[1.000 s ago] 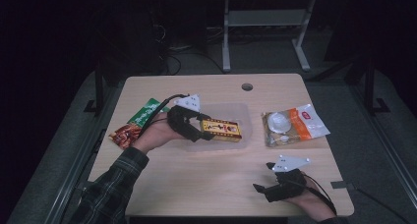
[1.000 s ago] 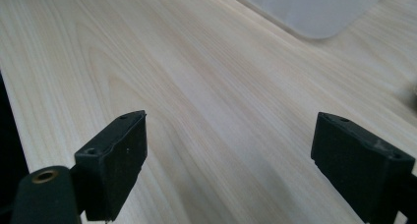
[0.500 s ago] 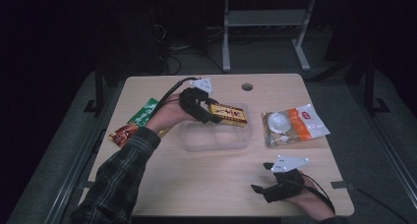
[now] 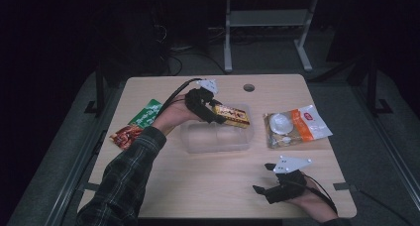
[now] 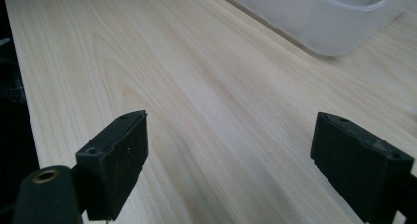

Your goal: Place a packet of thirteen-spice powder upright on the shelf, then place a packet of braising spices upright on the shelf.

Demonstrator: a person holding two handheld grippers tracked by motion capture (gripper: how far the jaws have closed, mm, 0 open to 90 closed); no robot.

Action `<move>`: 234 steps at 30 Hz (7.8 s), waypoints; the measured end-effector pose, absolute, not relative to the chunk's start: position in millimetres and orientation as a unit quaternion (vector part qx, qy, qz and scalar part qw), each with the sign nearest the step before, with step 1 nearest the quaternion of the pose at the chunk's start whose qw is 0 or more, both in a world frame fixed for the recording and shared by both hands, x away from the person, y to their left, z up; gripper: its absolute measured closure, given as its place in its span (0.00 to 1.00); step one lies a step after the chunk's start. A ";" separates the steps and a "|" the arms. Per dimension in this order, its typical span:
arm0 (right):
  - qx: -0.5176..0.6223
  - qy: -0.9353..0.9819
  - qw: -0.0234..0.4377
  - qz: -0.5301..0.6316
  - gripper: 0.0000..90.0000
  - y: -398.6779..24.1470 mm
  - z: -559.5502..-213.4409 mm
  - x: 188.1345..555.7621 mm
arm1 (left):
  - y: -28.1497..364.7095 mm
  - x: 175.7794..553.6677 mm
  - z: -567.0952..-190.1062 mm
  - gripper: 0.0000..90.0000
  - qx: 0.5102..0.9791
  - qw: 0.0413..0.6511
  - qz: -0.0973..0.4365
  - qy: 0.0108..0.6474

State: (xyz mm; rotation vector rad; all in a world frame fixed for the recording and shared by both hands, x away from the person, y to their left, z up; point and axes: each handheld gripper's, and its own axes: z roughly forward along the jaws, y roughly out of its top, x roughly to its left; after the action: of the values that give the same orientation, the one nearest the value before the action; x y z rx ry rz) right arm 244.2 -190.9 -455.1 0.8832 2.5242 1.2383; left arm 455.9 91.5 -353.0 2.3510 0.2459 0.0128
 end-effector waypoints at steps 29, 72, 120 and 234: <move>0.291 0.855 0.094 0.419 0.15 -189.7 -455.7 244.9 | 68.8 455.4 -354.9 0.35 0.915 0.396 0.008 0.082; 0.281 0.859 0.086 0.419 0.16 -185.1 -456.0 244.5 | 6.6 466.1 -373.0 0.35 0.914 0.399 -0.004 0.076; 0.279 0.868 0.074 0.404 0.16 -176.8 -460.8 247.5 | 107.4 388.0 -339.4 0.18 0.902 0.412 0.021 0.129; 0.309 0.864 0.085 0.389 0.16 -183.8 -465.3 253.5 | 378.3 459.4 -466.2 0.12 0.835 0.330 0.121 0.423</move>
State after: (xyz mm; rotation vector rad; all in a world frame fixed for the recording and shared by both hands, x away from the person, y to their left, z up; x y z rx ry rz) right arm 253.5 -183.8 -465.3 0.9215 2.5749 1.1598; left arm 459.4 378.3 -466.2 2.1842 1.1069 0.3175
